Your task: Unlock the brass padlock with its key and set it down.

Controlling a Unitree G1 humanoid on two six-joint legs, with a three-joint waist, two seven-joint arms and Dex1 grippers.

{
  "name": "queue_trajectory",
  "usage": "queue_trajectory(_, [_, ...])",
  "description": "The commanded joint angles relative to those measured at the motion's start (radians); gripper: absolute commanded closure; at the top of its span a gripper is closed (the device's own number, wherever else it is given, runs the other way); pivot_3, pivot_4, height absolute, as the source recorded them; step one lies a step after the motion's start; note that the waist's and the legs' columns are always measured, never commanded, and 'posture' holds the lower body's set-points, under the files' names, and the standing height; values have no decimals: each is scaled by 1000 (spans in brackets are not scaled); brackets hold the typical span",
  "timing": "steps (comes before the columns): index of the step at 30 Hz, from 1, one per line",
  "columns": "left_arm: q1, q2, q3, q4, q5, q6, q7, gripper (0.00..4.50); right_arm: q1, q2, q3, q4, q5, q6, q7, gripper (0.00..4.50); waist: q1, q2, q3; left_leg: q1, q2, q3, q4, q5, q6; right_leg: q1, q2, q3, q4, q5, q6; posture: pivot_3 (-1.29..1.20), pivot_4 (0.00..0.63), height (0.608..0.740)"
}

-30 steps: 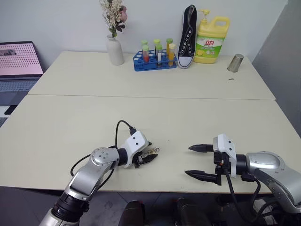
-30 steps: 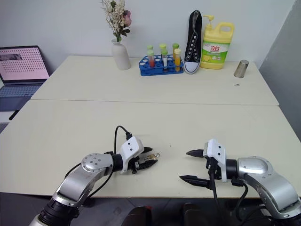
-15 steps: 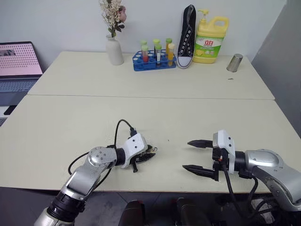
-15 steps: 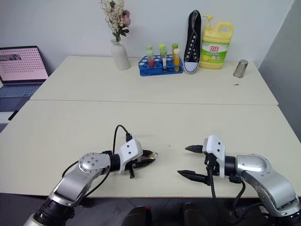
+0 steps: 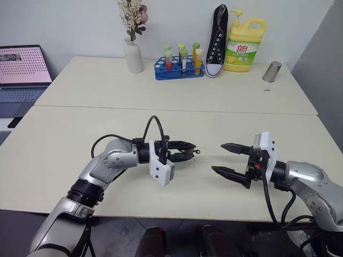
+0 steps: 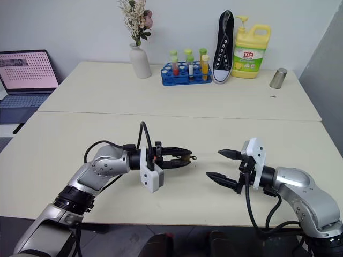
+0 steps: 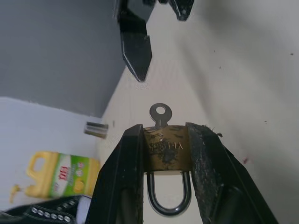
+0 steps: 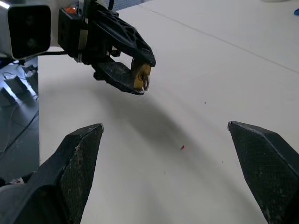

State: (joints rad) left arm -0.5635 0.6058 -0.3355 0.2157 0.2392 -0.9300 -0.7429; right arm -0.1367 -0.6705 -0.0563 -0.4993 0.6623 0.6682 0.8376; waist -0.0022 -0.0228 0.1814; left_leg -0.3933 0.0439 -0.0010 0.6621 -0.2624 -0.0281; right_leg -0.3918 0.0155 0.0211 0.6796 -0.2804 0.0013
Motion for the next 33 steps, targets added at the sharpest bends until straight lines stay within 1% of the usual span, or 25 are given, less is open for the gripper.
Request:
queue_trajectory(1, [-25,-5,19,15,7,-69,48,3523,-29,7,-9,-26,60,43,-13,0,0,0,0,0,0,0,0,0,0,0,0,0,0,0,0,0,150,740])
queue_trajectory(10, [15,3,4,-41,28,-72,58,3523,-130,81,98,10,75,102,-31,0,-1,0,0,0,0,0,0,0,0,0,0,-1,0,0,0,0,150,740])
queue_trajectory(17, [39,9,5,-76,37,-53,59,3523,-163,103,105,43,85,121,-29,0,-1,0,0,0,0,0,0,0,0,0,0,0,0,0,0,0,150,740])
queue_trajectory(20, [39,8,6,-79,42,-51,61,3523,-172,115,110,54,88,129,-32,587,-1,0,0,0,0,0,0,0,0,0,0,-1,0,0,0,0,150,740])
queue_trajectory(27, [47,14,7,-76,51,-54,69,3523,-167,110,103,49,95,147,-25,3000,-1,0,0,0,1,0,0,0,0,0,0,-1,1,0,0,0,150,740])
queue_trajectory(30, [46,15,8,-70,57,-54,77,3523,-167,109,99,46,99,154,-24,4143,-1,0,0,0,1,0,0,0,0,0,0,-1,1,0,1,0,150,740])
queue_trajectory(31, [47,16,9,-70,58,-54,79,3523,-166,107,99,46,100,155,-23,4384,-1,0,0,0,1,0,0,0,0,0,0,-1,1,0,1,0,150,740])
queue_trajectory(33, [47,17,10,-65,63,-55,85,3523,-169,101,98,48,104,157,-19,4377,-1,0,0,0,1,0,0,0,0,0,0,-1,1,0,1,0,150,740])
